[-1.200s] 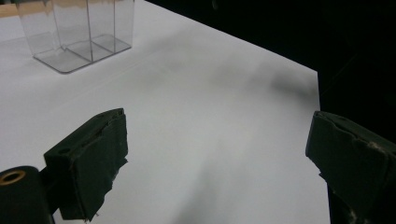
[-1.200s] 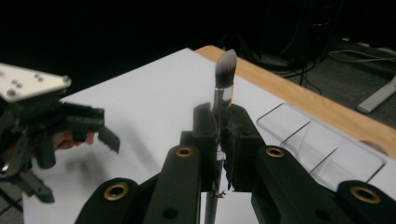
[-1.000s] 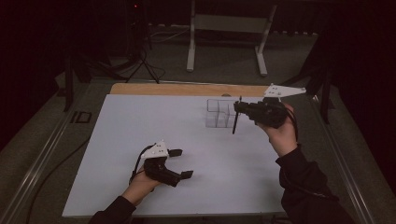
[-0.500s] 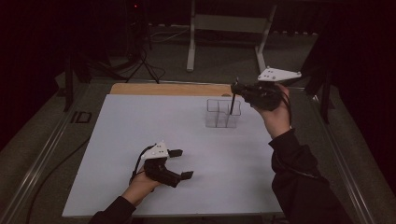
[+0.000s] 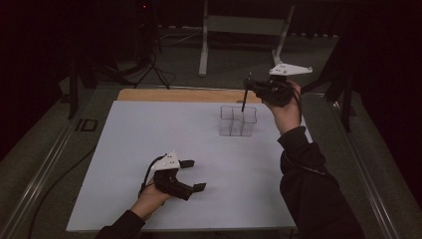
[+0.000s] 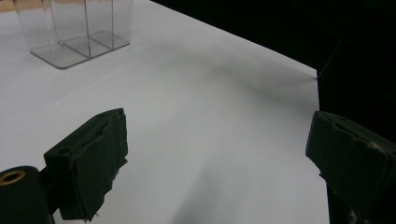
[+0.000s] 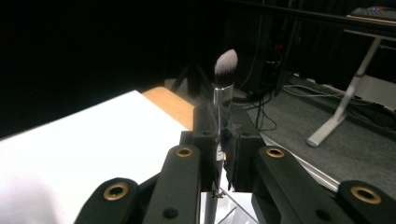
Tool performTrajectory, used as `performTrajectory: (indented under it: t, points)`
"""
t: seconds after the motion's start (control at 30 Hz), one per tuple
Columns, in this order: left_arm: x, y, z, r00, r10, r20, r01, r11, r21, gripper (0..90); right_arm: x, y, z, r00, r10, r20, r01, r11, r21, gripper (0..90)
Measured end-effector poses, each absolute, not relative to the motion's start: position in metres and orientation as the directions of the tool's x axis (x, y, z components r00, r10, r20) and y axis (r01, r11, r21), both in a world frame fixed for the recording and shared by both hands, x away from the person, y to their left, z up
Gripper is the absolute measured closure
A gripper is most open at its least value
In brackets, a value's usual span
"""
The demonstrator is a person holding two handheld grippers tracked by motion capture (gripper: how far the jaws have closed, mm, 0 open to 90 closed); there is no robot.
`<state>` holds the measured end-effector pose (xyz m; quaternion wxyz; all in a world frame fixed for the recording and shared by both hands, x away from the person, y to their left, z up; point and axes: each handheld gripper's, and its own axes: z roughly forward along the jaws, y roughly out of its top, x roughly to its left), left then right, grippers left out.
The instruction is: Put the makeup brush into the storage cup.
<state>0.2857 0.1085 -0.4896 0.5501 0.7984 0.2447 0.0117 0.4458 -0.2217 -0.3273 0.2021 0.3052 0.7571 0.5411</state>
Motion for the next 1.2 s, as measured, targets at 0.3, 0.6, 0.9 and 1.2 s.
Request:
performTrajectory:
  t: [0.3,0.6,0.9,1.2]
  points:
    - [0.286,0.111,-0.491,0.876,0.41,-0.255,0.382,-0.267,0.885,6.9,0.464,-0.216,-0.349,-0.73,0.683,0.015,0.256,0.253,0.933,84.0]
    - [0.285,0.112,-0.491,0.88,0.405,-0.247,0.375,-0.276,0.885,6.9,0.476,-0.211,-0.374,-0.715,0.699,0.02,0.28,0.26,0.924,84.0]
    - [0.285,0.112,-0.489,0.883,0.398,-0.249,0.373,-0.271,0.887,6.9,0.482,-0.211,-0.396,-0.692,0.72,0.048,0.341,0.267,0.902,83.8]
    - [0.284,0.11,-0.491,0.887,0.397,-0.237,0.366,-0.29,0.884,6.9,0.487,-0.208,-0.415,-0.673,0.735,0.083,0.416,0.283,0.864,83.4]
